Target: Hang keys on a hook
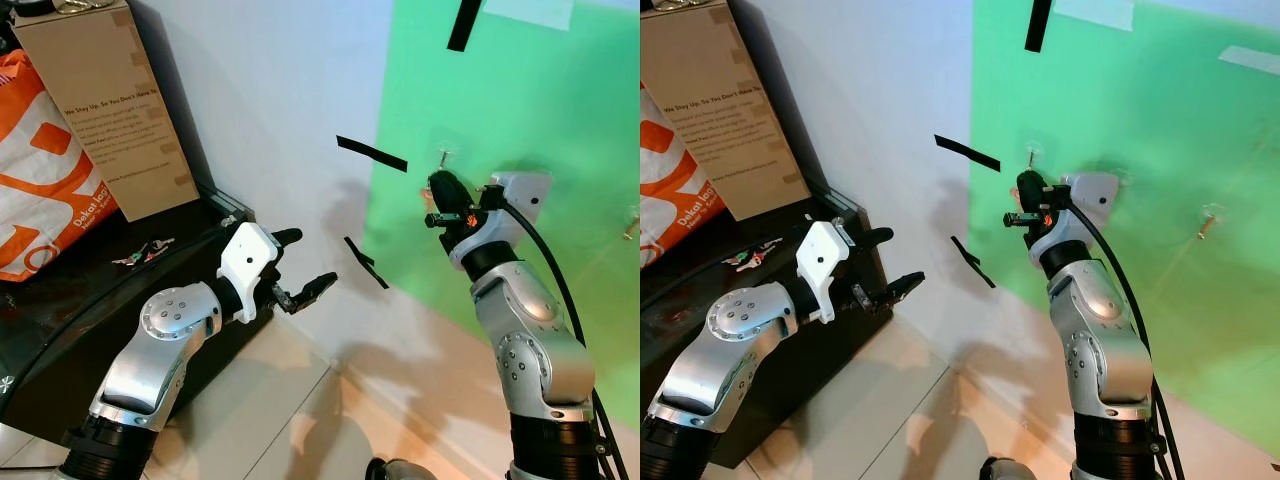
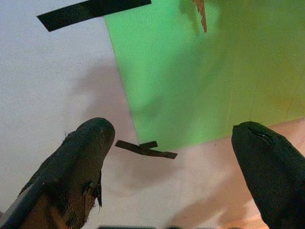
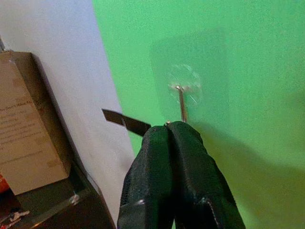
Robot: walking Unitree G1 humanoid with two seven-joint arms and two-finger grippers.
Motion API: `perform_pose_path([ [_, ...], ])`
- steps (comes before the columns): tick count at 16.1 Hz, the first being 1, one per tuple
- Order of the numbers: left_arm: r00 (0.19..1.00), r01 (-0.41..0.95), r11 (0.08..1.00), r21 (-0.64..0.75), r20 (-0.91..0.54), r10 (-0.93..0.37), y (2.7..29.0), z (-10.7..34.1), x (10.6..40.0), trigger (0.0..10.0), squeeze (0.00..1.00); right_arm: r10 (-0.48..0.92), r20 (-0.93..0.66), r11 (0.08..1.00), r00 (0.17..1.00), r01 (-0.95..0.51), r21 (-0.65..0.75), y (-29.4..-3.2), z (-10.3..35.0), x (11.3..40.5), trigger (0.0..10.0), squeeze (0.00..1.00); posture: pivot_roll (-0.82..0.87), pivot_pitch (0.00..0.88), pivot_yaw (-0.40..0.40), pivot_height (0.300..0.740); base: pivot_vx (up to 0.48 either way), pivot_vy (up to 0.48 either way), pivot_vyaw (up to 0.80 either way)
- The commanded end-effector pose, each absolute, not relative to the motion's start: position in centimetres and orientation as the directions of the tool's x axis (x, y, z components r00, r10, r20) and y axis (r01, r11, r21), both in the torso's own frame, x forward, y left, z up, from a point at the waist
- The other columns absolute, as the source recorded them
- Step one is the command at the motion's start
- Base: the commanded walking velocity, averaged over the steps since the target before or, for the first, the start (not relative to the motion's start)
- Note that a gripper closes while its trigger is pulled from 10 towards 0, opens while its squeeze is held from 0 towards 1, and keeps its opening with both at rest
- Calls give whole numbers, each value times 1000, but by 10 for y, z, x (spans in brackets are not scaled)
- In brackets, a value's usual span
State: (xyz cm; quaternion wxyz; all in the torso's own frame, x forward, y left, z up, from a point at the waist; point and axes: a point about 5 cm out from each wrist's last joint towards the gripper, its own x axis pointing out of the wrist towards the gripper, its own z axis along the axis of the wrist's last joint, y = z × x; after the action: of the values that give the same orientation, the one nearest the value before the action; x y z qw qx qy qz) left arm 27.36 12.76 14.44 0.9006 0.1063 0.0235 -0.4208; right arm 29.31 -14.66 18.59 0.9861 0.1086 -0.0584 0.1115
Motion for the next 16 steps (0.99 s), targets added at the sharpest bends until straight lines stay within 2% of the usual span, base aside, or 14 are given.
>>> perform_pose_path([
  [1,643,765,621,171,-135,-754,131,146,274,10000,0,215,178,946,960,-250,208,-145,197,295,10000,0,-69,0,27,740,0,0,0],
  [6,618,784,601,155,-118,-777,127,148,273,10000,0,190,217,938,958,-242,249,-149,206,295,10000,0,-73,0,23,740,0,0,0],
  [12,597,801,584,129,-110,-794,127,148,270,10000,0,275,148,926,950,-303,226,-147,190,286,10000,0,-71,0,19,740,0,0,0],
  [16,576,816,568,108,-73,-814,125,151,268,10000,0,308,202,904,930,-352,243,-146,198,280,10000,0,-77,0,25,740,0,0,0],
])
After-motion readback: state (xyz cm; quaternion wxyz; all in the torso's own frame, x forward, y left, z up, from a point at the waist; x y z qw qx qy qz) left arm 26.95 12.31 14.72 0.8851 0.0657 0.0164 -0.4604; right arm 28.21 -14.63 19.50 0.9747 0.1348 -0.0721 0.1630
